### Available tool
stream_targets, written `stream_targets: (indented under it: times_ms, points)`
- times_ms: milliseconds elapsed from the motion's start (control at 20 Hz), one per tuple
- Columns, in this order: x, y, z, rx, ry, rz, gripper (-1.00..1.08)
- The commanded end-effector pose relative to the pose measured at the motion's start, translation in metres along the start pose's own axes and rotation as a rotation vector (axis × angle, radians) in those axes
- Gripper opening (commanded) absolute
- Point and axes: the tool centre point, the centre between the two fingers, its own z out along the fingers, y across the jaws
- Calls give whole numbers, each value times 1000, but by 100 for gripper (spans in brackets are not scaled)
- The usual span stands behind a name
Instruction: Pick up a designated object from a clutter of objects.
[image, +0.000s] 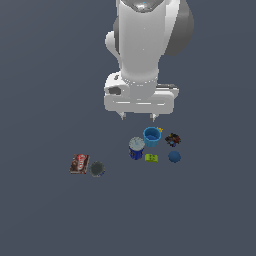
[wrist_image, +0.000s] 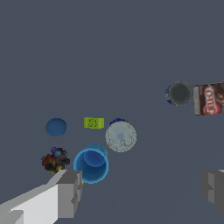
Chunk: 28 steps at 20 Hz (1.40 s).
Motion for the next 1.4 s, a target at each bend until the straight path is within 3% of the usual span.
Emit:
stream_targets:
  times_ms: [0,1350]
  points:
    - [0,-8,8,-5,1,32,100]
    - [-31,-108,118,-40,26,455,100]
